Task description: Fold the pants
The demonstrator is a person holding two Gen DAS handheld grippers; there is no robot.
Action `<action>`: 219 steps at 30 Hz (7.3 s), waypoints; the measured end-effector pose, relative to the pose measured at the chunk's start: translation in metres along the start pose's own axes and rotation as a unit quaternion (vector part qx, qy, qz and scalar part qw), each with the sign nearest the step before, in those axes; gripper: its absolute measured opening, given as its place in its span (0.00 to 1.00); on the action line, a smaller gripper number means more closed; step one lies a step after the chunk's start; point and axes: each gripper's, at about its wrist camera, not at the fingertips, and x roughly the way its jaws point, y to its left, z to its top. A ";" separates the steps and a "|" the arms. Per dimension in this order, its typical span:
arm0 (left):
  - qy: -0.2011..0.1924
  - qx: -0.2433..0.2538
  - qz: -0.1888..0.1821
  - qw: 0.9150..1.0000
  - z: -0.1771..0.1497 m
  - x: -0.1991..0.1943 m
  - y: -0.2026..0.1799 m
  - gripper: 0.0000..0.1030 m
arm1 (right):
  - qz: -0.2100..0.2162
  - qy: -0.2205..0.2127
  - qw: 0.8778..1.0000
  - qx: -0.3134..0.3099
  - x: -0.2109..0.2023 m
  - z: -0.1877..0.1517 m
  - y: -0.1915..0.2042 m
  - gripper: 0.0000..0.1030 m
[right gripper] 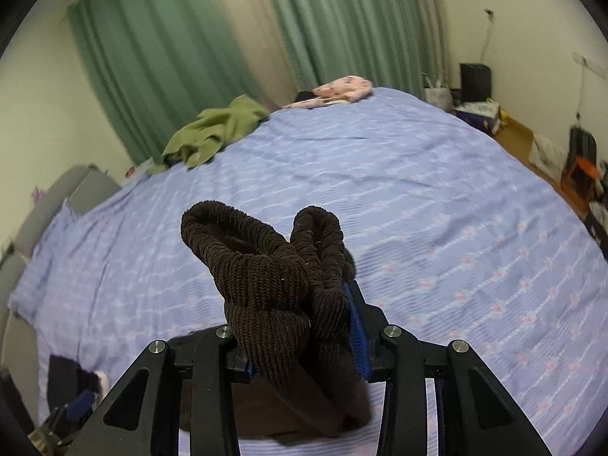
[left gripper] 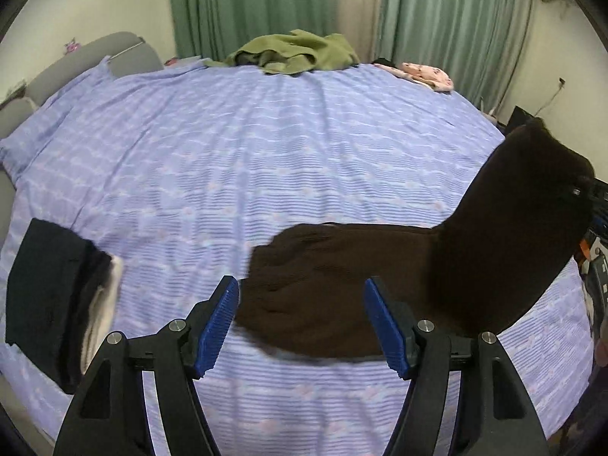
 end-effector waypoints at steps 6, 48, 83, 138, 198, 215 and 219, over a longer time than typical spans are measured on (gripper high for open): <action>0.006 -0.011 0.012 1.000 -0.005 0.000 0.047 0.66 | 0.005 0.027 0.997 -0.067 0.022 -0.015 0.093 0.38; -0.032 0.074 -0.048 0.996 0.001 -0.001 0.016 0.78 | 0.036 0.100 0.983 -0.149 0.000 -0.070 0.080 0.87; 0.100 -0.093 -0.046 0.990 -0.020 0.083 0.090 0.02 | 0.028 0.185 0.980 -0.073 0.065 -0.112 0.019 0.86; 0.180 -0.210 -0.165 0.947 -0.073 0.129 0.087 0.42 | 0.038 0.227 0.971 -0.068 0.099 -0.130 0.013 0.79; 0.140 -0.317 -0.200 0.916 -0.085 0.184 0.106 0.84 | 0.089 0.239 0.967 -0.005 0.198 -0.131 0.012 0.80; 0.078 -0.217 -0.184 0.956 -0.044 0.103 0.093 0.41 | 0.125 0.175 0.976 -0.047 0.111 -0.102 0.040 0.35; 0.065 -0.211 -0.209 0.953 -0.051 0.064 0.093 0.39 | 0.131 0.147 0.979 -0.052 0.063 -0.099 0.038 0.35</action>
